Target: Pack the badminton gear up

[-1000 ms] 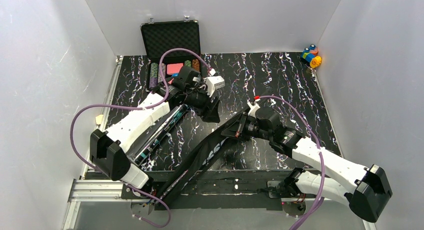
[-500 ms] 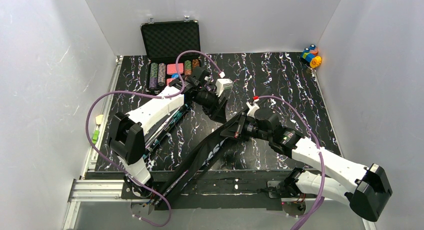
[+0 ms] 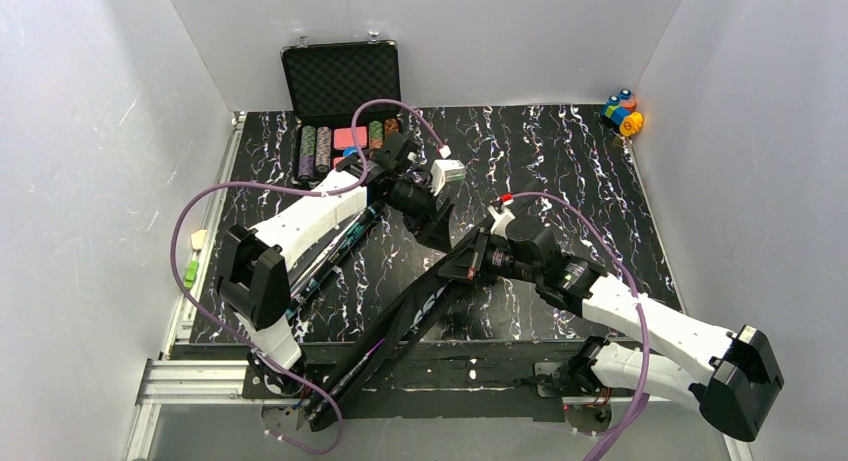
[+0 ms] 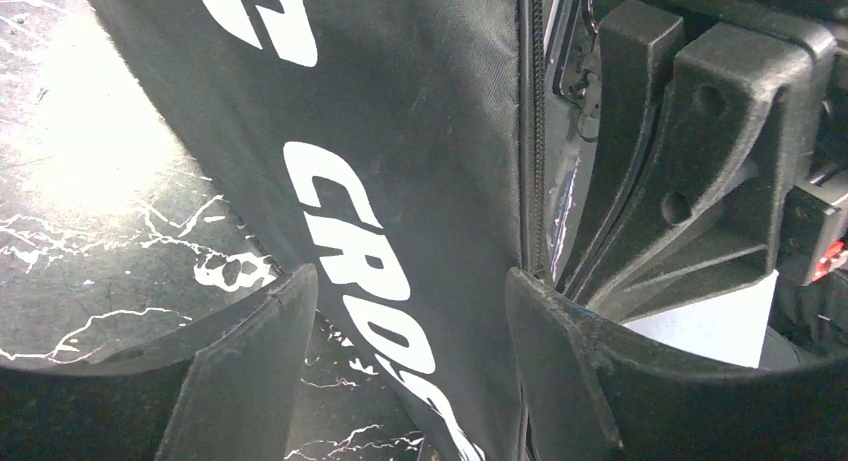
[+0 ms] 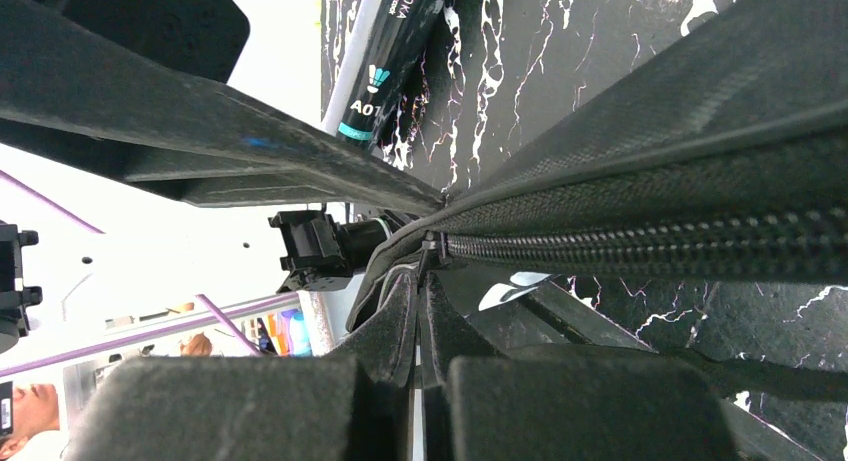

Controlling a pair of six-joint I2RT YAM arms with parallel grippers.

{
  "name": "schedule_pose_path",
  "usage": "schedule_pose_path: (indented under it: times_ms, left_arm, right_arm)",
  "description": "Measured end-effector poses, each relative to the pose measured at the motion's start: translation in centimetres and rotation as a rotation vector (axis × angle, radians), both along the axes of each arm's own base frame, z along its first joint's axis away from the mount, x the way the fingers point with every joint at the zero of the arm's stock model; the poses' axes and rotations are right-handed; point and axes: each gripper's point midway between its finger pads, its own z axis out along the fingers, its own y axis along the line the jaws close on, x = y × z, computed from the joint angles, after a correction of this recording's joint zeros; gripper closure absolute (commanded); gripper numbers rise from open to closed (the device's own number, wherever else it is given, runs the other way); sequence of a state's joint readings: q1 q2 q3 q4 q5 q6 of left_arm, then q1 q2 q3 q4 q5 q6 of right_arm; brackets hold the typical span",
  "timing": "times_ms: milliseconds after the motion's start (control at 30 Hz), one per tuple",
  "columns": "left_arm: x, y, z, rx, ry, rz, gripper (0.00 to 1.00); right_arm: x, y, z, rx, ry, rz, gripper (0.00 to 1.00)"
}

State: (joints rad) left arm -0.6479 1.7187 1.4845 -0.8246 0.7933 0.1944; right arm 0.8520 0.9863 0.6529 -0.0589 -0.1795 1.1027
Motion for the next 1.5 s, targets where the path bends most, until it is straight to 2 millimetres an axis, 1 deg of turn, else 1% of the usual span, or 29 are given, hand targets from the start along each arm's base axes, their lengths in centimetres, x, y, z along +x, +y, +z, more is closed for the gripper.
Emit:
schedule_pose_path:
  times_ms: [67, 133, 267, 400, 667, 700, 867, 1100, 1167, 1367, 1500]
  left_arm:
    - [0.3, 0.2, 0.4, -0.005, -0.002, 0.005, 0.24]
    - [0.3, 0.2, 1.0, -0.022, 0.006, 0.003, 0.24]
    - [-0.4, -0.1, 2.6, -0.071, 0.016, -0.020, 0.28]
    - [-1.0, -0.3, 3.2, -0.096, 0.036, -0.038, 0.31]
    - [-2.5, -0.3, 1.5, -0.061, 0.075, -0.060, 0.37]
    - [-2.5, -0.4, 1.5, -0.059, 0.073, -0.060, 0.37]
    - [-2.4, -0.6, 1.5, -0.060, 0.066, -0.055, 0.47]
    - [-2.5, -0.7, 1.7, -0.074, 0.083, -0.055, 0.51]
    - [-2.4, -0.6, 1.8, -0.082, 0.095, -0.051, 0.51]
    - [-0.8, -0.1, 1.6, -0.100, 0.128, -0.006, 0.51]
    - [-0.8, -0.3, 1.1, -0.098, 0.168, -0.003, 0.51]
  right_arm:
    - [0.0, 0.0, 0.0, 0.000, 0.000, 0.001, 0.99]
    - [0.0, 0.0, 0.0, -0.001, 0.000, -0.001, 0.99]
    - [0.0, 0.0, 0.0, 0.000, -0.001, -0.001, 0.99]
    - [0.1, 0.0, 0.0, 0.000, -0.002, -0.004, 0.99]
    - [0.2, -0.1, -0.1, -0.004, -0.004, -0.009, 0.99]
    - [0.1, -0.1, -0.1, -0.005, -0.003, -0.009, 0.99]
    - [0.4, -0.2, -0.2, -0.012, -0.006, -0.022, 0.99]
    - [0.6, -0.3, -0.3, -0.017, -0.010, -0.034, 0.99]
    - [0.6, -0.3, -0.2, -0.015, -0.011, -0.034, 0.99]
    - [0.4, -0.2, -0.1, -0.011, -0.013, -0.029, 0.99]
    - [0.4, -0.2, -0.1, -0.011, -0.014, -0.027, 0.99]
